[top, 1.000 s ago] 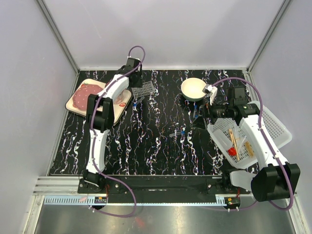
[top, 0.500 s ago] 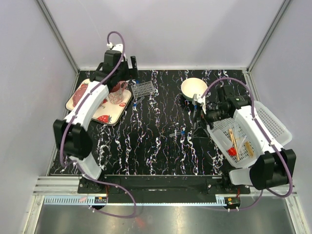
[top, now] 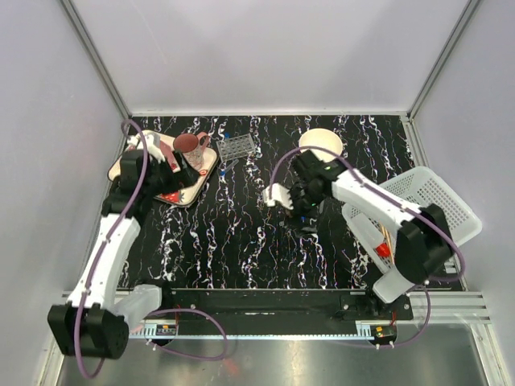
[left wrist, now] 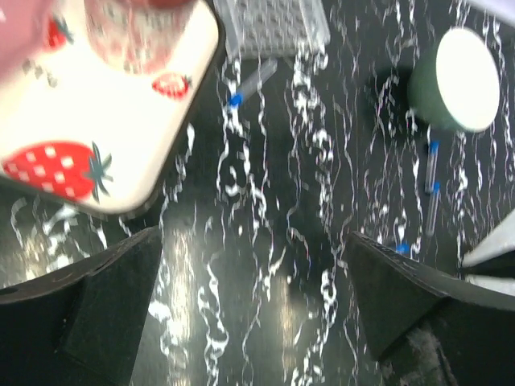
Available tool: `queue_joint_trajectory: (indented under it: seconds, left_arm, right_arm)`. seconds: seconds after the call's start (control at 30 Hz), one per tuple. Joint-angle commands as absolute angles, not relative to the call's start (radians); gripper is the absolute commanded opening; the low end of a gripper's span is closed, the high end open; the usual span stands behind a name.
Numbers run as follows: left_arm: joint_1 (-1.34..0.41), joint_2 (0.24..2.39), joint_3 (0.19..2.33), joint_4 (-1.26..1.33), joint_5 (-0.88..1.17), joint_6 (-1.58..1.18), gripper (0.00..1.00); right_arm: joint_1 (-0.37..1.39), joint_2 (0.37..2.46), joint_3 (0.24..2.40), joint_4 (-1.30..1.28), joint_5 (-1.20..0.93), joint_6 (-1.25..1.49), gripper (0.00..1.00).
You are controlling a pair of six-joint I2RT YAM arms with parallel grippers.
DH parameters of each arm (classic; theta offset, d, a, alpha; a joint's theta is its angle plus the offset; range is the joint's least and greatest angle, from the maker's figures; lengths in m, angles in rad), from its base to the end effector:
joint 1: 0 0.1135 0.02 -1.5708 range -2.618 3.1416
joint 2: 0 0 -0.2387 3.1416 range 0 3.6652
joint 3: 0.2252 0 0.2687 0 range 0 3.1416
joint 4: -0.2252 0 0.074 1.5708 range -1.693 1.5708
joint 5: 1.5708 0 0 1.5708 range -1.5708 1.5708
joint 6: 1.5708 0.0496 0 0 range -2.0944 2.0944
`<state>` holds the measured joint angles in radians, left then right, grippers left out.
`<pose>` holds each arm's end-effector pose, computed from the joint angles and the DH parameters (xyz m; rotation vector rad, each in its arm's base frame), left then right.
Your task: Organize the chemistry lab equipment
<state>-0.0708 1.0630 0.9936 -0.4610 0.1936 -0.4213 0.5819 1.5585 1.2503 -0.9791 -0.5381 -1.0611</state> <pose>0.2738 -0.0290 0.3017 -0.2543 2.1145 -0.4970 0.2512 0.1957 0.2180 -2.0305 1.7452 0.6260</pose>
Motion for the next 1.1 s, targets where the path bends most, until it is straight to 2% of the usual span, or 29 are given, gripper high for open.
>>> queue_joint_trajectory:
  seconds: [0.0,0.1,0.27,0.63,0.77,0.9,1.0,1.07]
  left_arm:
    - [-0.067,0.866,0.858,-0.512,0.290,-0.452,0.99]
    - [-0.068,0.749,0.790,-0.566,0.265,-0.478,0.99]
    - [-0.067,0.628,0.747,-0.633,0.226,-0.520,0.99]
    - [-0.066,0.565,0.778,-0.716,0.216,-0.502,0.99]
    - [-0.067,0.542,0.750,-0.707,0.250,-0.488,0.99]
    - [-0.067,0.531,0.747,-0.701,0.296,-0.492,0.99]
    - [-0.067,0.515,0.744,-0.680,0.350,-0.500,0.99]
    - [-0.067,0.503,0.720,-0.641,0.478,-0.492,0.95]
  right_arm:
    - [0.708,1.669,1.301,-0.882,-0.263,-0.983,0.89]
    - [0.765,1.768,1.334,-0.864,-0.151,-0.948,0.80]
    - [0.796,1.876,1.385,-0.824,-0.026,-0.943,0.75]
    - [0.833,1.999,1.411,-0.822,0.003,-0.963,0.61]
    - [0.836,2.020,1.425,-0.824,0.003,-0.943,0.52]
    - [0.834,2.022,1.427,-0.828,0.002,-0.925,0.35]
    - [0.834,2.023,1.430,-0.827,-0.044,-0.881,0.26]
    - [0.831,2.020,1.437,-0.825,-0.078,-0.829,0.19]
